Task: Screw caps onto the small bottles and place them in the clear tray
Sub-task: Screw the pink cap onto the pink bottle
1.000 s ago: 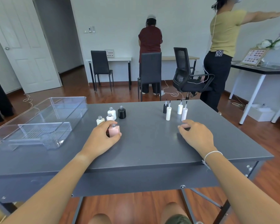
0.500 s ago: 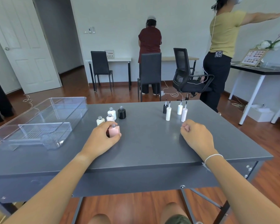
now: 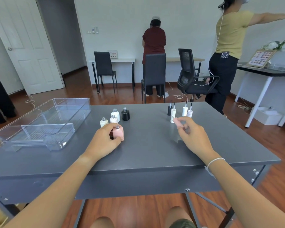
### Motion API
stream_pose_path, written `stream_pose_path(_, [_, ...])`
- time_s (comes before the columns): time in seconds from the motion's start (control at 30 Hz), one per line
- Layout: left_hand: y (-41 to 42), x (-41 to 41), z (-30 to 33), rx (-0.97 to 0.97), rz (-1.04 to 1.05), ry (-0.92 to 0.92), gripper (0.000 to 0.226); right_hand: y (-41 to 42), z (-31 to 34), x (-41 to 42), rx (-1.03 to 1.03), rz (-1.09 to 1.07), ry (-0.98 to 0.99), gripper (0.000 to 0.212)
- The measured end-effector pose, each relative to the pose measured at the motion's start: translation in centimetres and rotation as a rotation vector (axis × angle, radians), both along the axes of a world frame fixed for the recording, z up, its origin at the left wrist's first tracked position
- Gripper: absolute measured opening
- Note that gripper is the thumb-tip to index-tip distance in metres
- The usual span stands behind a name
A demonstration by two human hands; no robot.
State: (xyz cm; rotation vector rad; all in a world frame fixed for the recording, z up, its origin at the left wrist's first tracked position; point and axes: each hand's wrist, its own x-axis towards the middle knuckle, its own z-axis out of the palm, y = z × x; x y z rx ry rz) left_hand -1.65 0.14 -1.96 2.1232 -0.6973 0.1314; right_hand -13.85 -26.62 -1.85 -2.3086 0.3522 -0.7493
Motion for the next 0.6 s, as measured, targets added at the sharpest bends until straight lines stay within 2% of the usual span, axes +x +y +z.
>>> stream_pose_path(0.13, [0.1, 0.1, -0.2, -0.017, -0.013, 0.008, 0.038, 1.4, 0.1, 1.0, 0.155, 0.086, -0.028, 0.022])
stream_pose_path(0.27, [0.1, 0.2, -0.1, -0.067, -0.029, 0.022, 0.039, 3.2, 0.6, 2.2, 0.349, 0.171, -0.065, 0.013])
stream_pose_path(0.37, [0.1, 0.1, -0.1, -0.134, -0.037, 0.042, 0.040, 4.3, 1.1, 3.3, 0.494, 0.224, -0.064, 0.015])
stream_pose_path(0.6, [0.2, 0.2, 0.0, -0.214, -0.038, 0.038, 0.031, 7.0, 1.8, 5.8, 0.761, 0.299, -0.115, 0.016])
